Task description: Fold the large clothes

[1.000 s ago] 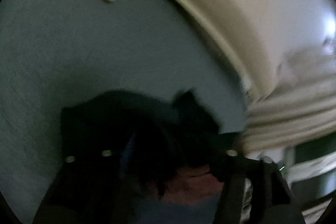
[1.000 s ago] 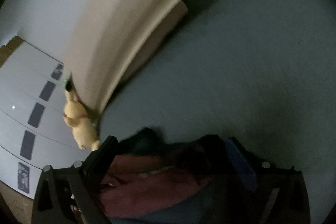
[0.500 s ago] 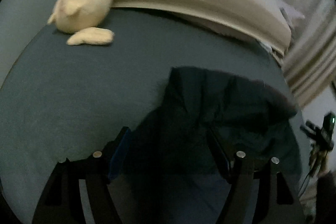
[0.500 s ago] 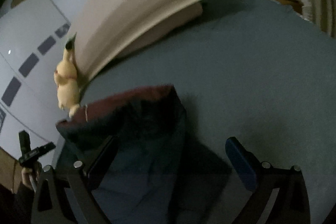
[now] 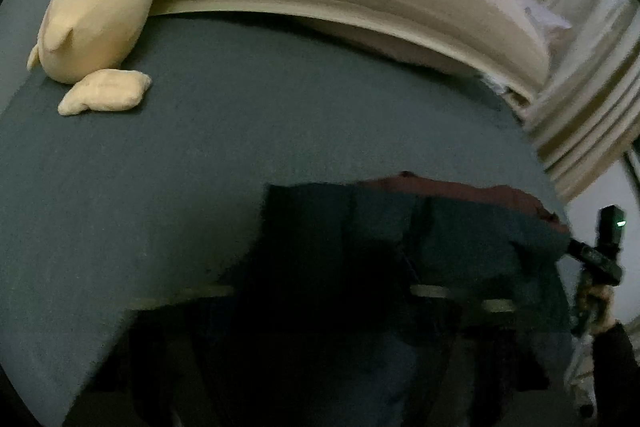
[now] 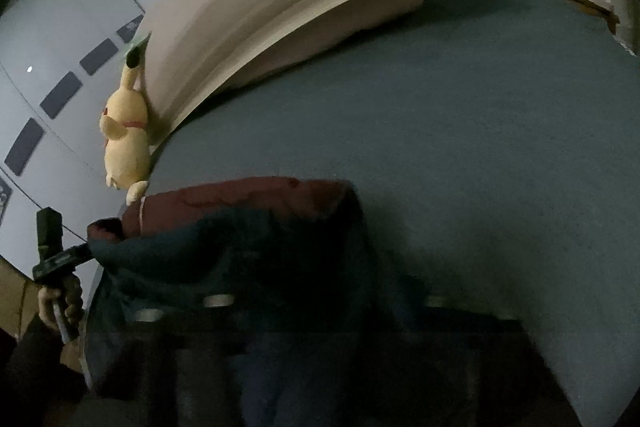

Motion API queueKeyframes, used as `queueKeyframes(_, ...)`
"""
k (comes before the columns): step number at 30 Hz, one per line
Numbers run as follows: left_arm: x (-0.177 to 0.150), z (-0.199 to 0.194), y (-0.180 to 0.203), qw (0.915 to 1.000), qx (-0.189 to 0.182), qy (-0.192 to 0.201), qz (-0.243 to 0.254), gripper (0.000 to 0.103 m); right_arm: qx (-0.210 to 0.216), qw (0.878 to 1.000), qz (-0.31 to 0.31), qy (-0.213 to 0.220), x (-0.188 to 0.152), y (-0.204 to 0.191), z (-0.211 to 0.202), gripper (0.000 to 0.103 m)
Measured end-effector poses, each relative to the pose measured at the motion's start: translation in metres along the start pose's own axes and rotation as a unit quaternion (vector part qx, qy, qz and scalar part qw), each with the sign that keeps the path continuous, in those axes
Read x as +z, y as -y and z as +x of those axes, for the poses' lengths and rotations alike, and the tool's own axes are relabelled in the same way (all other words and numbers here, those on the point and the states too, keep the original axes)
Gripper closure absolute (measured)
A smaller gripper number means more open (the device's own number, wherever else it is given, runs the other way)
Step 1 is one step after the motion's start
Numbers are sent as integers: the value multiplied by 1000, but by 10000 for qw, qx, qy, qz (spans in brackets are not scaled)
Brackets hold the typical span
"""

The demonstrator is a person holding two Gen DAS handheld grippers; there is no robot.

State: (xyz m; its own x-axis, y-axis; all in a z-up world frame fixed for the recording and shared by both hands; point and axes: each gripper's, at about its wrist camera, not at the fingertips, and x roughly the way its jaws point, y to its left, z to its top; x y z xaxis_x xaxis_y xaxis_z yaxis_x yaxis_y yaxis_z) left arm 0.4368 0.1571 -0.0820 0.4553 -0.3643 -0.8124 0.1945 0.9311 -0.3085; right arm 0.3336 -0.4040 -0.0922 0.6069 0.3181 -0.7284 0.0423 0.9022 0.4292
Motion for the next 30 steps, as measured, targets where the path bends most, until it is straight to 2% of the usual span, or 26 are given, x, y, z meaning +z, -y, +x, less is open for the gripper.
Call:
queueKeyframes(1, -1, 3, 1, 9999, 104, 7, 5, 87, 68, 9999, 87, -35, 4, -1, 1, 93)
queueKeyframes(4, -7, 25, -4, 9986, 468, -239, -8, 90, 14, 9998, 193, -94, 12, 0, 6, 97)
queueKeyframes(6, -10, 40, -5, 9972, 624, -401, -104, 90, -356, 9981, 296, -397, 8, 9, 24, 97)
queueKeyframes(8, -9, 44, -4, 9962, 719, -470, -159, 90, -522, 9961, 344, -620, 1, 14, 40, 97)
queueKeyframes(12, -5, 45, 8, 9925, 1090, -542, -83, 87, -701, 9946, 497, -581, 0, 12, 42, 95)
queueKeyframes(13, -5, 42, 19, 9923, 1124, -512, -101, 87, -779, 9942, 454, -588, 1, 8, 39, 91)
queueKeyframes(15, -4, 26, 20, 9920, 1206, -358, -106, 84, -869, 9942, 384, -507, 5, -2, 30, 66)
queueKeyframes(16, -3, 21, 22, 9914, 1275, -280, -94, 82, -900, 9945, 375, -387, 8, -7, 19, 33)
queueKeyframes(17, -2, 9, 28, 9903, 1382, -116, -49, 77, -960, 9944, 376, -225, 10, -12, 9, 26)
queueKeyframes(19, 2, -17, 47, 9883, 1480, 368, 78, 69, -1226, 9918, 222, 274, 18, -32, -18, 26)
queueKeyframes(21, 1, -36, 78, 9870, 1375, 806, 210, 46, -1211, 9904, 148, 646, 22, -60, -32, 26)
queueKeyframes(23, -6, -38, 117, 9844, 1234, 1123, 553, 44, -1002, 9918, -34, 787, 22, -92, -28, 22)
queueKeyframes(24, -10, -36, 129, 9828, 1242, 1190, 678, 44, -1042, 9912, -224, 785, 19, -113, -18, 22)
queueKeyframes(26, -24, -23, 160, 9795, 1299, 1226, 930, 44, -1165, 9893, -566, 668, 11, -147, 13, 22)
queueKeyframes(30, -39, 25, 185, 9802, 1532, 677, 1053, 44, -1465, 9850, -869, 269, -6, -171, 74, 22)
